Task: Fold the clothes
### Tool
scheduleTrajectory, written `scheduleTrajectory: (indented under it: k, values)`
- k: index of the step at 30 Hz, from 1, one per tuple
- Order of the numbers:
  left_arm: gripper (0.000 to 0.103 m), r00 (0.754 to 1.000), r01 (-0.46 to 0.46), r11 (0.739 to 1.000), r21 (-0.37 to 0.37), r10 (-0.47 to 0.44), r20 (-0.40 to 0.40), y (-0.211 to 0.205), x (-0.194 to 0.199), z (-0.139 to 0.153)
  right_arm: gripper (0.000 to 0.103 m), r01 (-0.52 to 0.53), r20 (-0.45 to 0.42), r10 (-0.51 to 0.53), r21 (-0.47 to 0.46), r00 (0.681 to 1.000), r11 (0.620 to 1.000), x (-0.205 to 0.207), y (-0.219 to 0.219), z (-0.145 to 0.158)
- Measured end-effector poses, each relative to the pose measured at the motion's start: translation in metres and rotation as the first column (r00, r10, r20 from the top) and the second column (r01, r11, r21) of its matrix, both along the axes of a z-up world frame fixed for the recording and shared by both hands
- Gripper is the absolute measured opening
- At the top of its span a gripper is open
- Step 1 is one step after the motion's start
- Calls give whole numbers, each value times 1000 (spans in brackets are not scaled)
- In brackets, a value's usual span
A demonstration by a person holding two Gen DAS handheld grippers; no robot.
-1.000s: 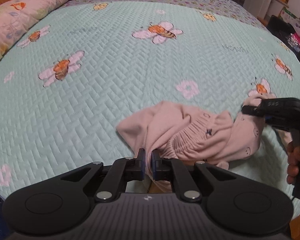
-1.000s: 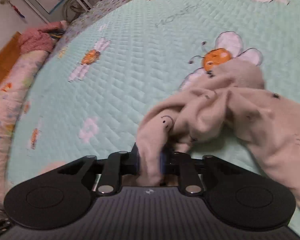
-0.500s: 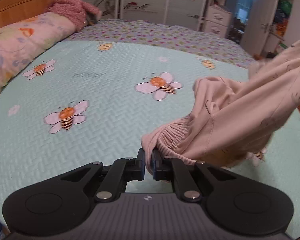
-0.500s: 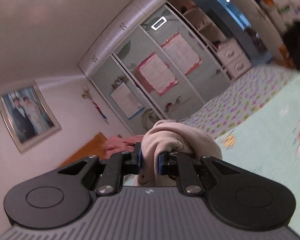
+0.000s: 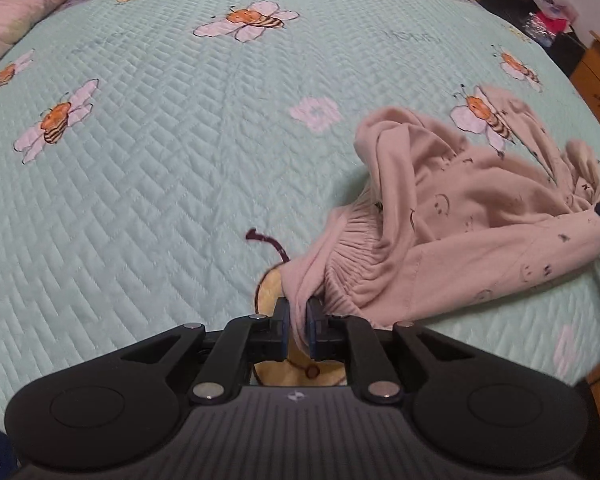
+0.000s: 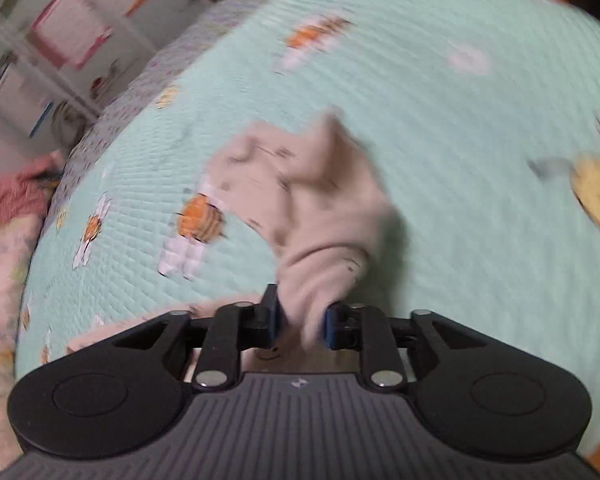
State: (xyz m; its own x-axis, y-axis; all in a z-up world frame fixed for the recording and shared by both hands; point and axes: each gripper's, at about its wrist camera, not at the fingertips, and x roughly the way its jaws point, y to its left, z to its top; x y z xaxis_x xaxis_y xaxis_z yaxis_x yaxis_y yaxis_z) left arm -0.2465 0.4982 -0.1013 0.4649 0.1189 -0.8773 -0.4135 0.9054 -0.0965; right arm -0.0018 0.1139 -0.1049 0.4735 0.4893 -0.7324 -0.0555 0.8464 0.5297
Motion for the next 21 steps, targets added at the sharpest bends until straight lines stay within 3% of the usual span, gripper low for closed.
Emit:
scheduleTrajectory:
  k: [2,5,7,9,13,16,19,21]
  values:
    - [20,1000,-9,1000,-4,9,12,3,-8,6,35,30,10,-30,6,1000,1000,-9,-10,7]
    - [22,999,-11,999,41,9,35,4,-18,16,37,70,108,-64,-48,992,996,-11,-17,29]
    - [32,999,-12,999,48,10,49,9,-19,21,45,94,189,-78,-78,979,993,-5,-20,40]
    - [37,998,-11,999,49,8,65,9,-18,29,57,84,254,-56,-103,966,991,7,-14,47]
    - [44,996,3,998,67,-9,91,2,6,41,59,-69,336,141,-216,931,974,35,27,47]
    - [49,995,8,995,98,-17,97,-3,34,43,61,-163,380,303,-357,874,920,49,67,41]
    - [50,996,11,995,98,-19,88,-3,64,39,71,-240,367,449,-492,815,837,65,108,29]
    - [50,997,1,995,101,-9,73,0,81,34,71,-266,312,492,-552,813,790,78,128,12]
